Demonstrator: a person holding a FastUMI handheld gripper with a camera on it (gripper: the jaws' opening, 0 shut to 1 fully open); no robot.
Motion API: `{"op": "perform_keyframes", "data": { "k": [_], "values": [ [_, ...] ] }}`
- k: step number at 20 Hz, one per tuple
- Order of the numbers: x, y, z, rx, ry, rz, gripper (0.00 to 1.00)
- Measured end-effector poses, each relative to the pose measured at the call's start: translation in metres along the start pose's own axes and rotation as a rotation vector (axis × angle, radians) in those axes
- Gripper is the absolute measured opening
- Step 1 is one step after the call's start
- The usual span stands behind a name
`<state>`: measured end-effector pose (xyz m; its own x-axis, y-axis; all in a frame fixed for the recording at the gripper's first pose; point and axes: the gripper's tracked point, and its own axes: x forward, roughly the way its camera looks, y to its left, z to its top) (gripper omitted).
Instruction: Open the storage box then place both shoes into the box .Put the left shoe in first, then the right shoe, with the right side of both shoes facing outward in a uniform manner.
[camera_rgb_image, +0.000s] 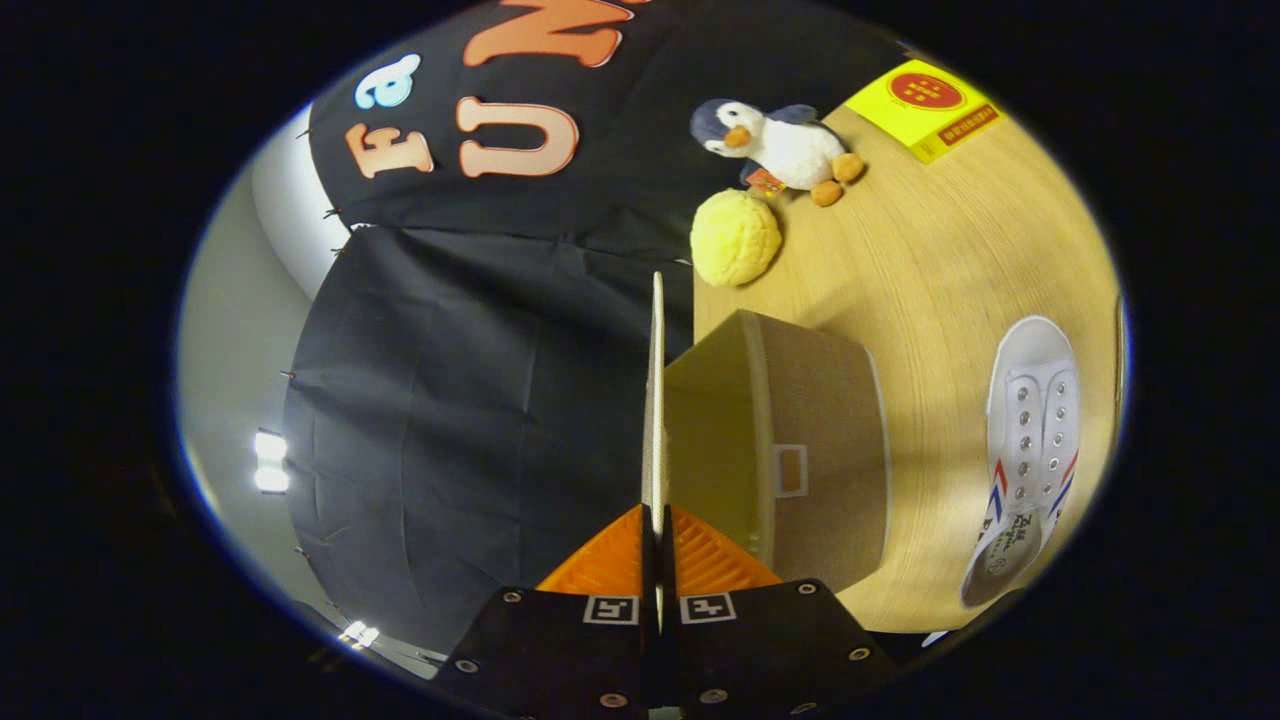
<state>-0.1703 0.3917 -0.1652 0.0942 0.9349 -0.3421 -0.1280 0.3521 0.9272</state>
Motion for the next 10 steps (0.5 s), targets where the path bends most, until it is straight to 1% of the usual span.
{"op": "perform_keyframes", "data": {
  "k": [4,6,10],
  "values": [
    [0.005,0.043,0.001,-0.092,-0.005,0.017,0.02],
    [0.009,0.060,0.004,-0.168,-0.026,0.001,0.02],
    [0.032,0.091,-0.003,-0.263,-0.015,0.001,0.05]
  ]
}}
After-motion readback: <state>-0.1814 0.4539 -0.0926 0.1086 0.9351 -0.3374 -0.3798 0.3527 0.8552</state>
